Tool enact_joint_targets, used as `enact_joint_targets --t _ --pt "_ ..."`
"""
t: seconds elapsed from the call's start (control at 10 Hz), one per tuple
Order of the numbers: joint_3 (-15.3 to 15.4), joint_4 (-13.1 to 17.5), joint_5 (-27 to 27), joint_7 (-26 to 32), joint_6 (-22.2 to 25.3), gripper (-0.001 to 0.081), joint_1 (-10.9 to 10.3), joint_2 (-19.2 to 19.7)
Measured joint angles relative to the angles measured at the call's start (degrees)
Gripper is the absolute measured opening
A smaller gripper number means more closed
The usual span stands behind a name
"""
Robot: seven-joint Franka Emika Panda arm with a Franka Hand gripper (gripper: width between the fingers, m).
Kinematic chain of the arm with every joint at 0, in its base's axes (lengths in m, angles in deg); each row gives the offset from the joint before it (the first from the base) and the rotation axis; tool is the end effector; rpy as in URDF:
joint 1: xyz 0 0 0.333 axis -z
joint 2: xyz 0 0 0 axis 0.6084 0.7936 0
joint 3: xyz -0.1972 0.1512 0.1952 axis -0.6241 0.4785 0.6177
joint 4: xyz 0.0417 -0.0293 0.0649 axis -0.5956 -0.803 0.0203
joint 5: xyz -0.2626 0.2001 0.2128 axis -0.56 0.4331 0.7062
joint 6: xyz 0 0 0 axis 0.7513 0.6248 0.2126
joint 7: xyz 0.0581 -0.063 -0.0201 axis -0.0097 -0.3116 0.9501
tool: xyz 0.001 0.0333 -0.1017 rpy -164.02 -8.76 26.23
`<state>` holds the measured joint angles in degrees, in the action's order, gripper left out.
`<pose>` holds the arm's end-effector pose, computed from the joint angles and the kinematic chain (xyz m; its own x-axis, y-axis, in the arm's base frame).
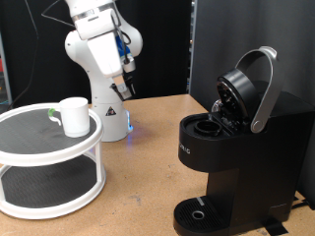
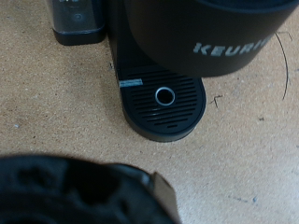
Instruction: Make a cup of coffee with the keurig machine
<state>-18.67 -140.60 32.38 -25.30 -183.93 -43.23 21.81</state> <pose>0.3925 -0.0734 0.4464 0.7952 0.5057 0.3346 0.5711 -0.8101 -0.1327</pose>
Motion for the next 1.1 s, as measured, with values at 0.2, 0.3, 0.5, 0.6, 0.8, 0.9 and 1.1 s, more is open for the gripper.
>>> enact_joint_targets --t 0.2,0.3,0.5,0.6,0.8,0.9,1.1 --pt "0.79 1.87 0.00 0.63 -0.89 0.0477 -1.97 1.22" --pt "1.34 3.23 0.34 0.60 -1.49 0.0477 -2.85 2.33" --pt "1.42 6.88 1.00 3.56 0.04 0.0477 -5.12 5.28" --pt "1.81 8.83 0.93 2.49 0.75 0.0477 -5.43 7.11" --pt "2.18 10.14 0.92 1.68 0.80 0.0477 -5.40 9.11" --pt "2.18 10.16 0.87 3.96 1.20 0.0477 -5.48 9.08" --pt "2.48 11.09 0.74 7.32 2.67 0.0477 -6.02 9.22"
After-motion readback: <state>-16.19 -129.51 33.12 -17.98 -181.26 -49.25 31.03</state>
